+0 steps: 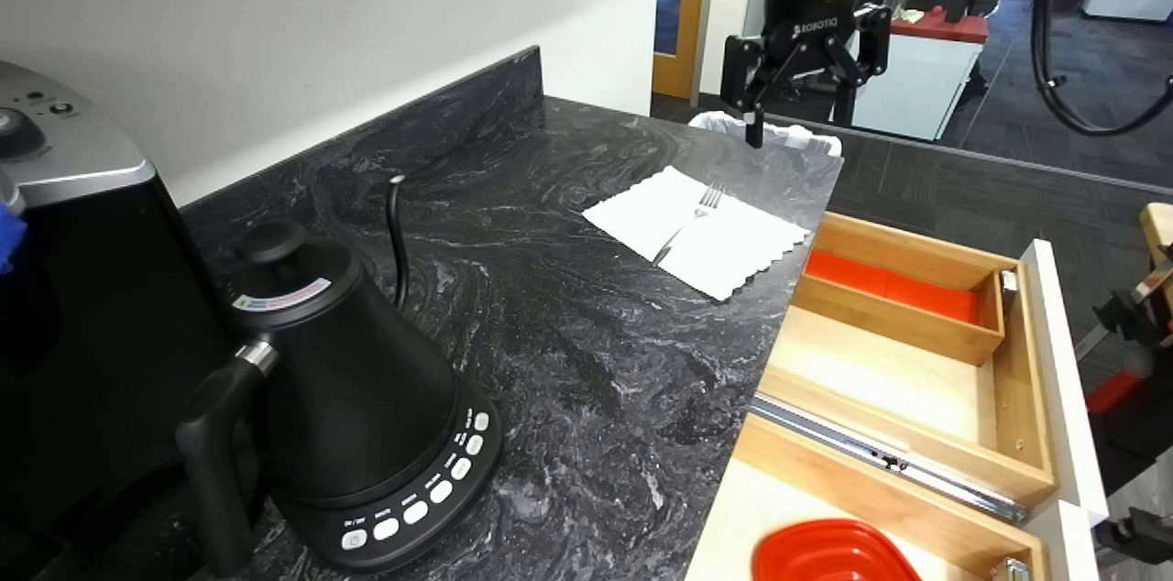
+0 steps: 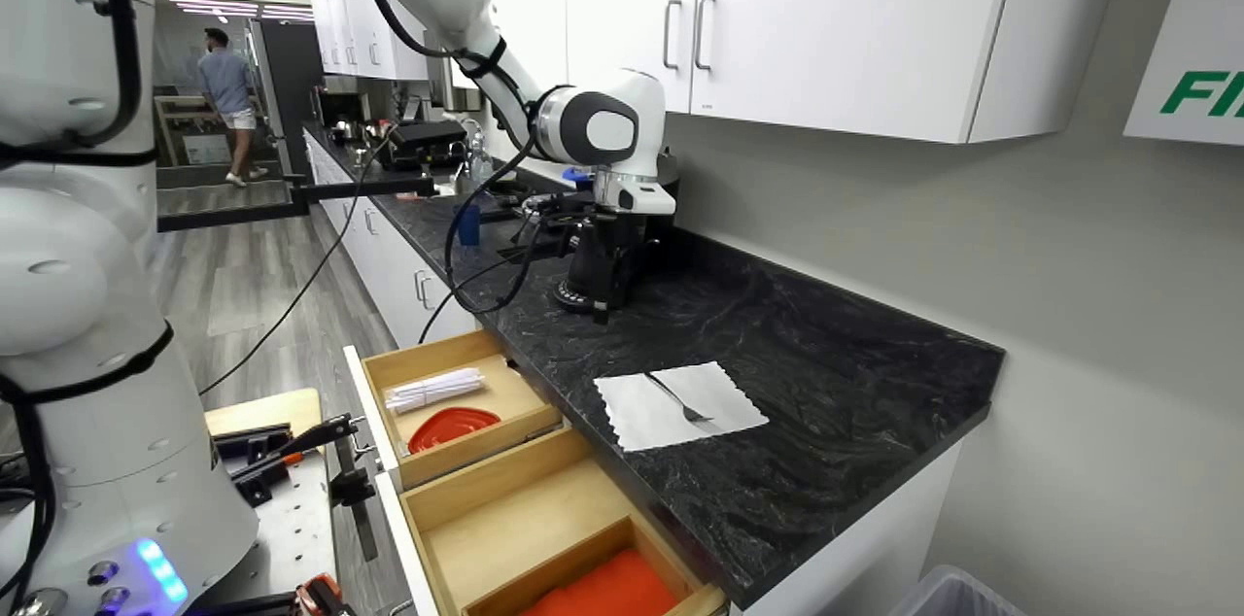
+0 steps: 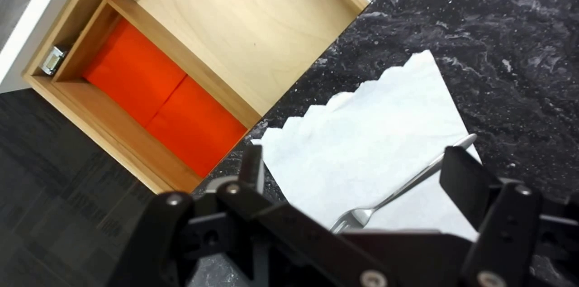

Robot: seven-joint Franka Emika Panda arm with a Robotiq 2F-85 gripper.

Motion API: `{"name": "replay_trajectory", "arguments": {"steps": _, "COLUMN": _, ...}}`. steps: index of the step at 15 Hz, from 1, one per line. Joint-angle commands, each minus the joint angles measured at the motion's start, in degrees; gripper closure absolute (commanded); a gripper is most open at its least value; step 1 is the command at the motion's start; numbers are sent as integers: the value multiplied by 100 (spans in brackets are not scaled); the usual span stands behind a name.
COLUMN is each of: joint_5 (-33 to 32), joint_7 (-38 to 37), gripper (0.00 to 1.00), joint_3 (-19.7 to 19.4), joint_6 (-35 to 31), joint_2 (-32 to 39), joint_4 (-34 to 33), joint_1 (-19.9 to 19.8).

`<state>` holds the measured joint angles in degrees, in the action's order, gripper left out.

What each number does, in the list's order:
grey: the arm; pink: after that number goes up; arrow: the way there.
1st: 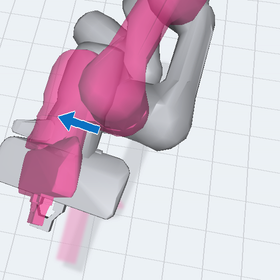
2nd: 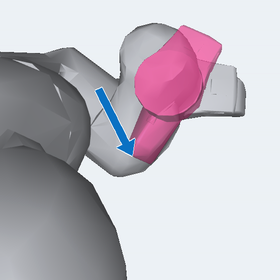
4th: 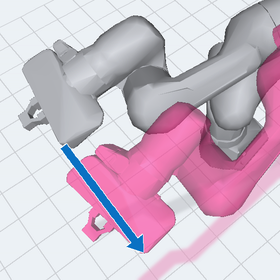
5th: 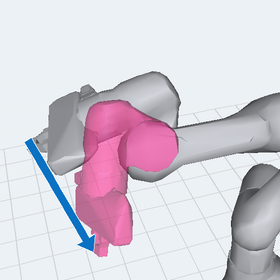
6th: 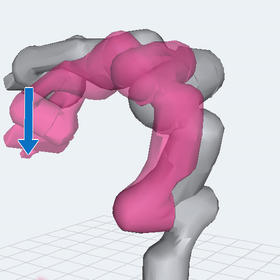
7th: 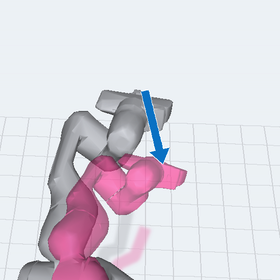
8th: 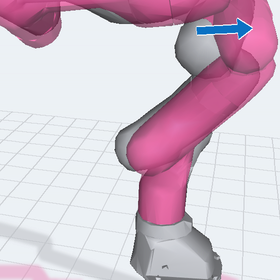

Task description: Put the silver fork inside the open drawer on the right

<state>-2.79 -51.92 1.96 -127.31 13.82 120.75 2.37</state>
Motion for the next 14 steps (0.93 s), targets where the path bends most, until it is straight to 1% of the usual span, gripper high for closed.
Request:
{"name": "replay_trajectory", "arguments": {"steps": 1, "joint_5": -108, "joint_7": -266, "gripper": 0, "joint_3": -187, "joint_6": -37, "joint_2": 219, "joint_4": -142, "joint_1": 166}}
{"name": "replay_trajectory", "arguments": {"steps": 2, "joint_5": -260, "joint_7": -662, "gripper": 0, "joint_3": -278, "joint_6": -362, "joint_2": 401, "joint_4": -198, "joint_1": 228}}
{"name": "replay_trajectory", "arguments": {"steps": 6, "joint_5": -266, "joint_7": -1744, "gripper": 0, "joint_3": -575, "joint_6": -716, "joint_2": 1128, "joint_4": -717, "joint_1": 411}}
{"name": "replay_trajectory", "arguments": {"steps": 10, "joint_5": -89, "joint_7": -2702, "gripper": 0, "joint_3": -806, "joint_6": -940, "joint_2": 1705, "joint_4": -1208, "joint_1": 587}}
{"name": "replay_trajectory", "arguments": {"steps": 14, "joint_5": 69, "joint_7": -3503, "gripper": 0, "joint_3": -930, "joint_6": -1053, "joint_2": 2037, "joint_4": -1591, "joint_1": 625}}
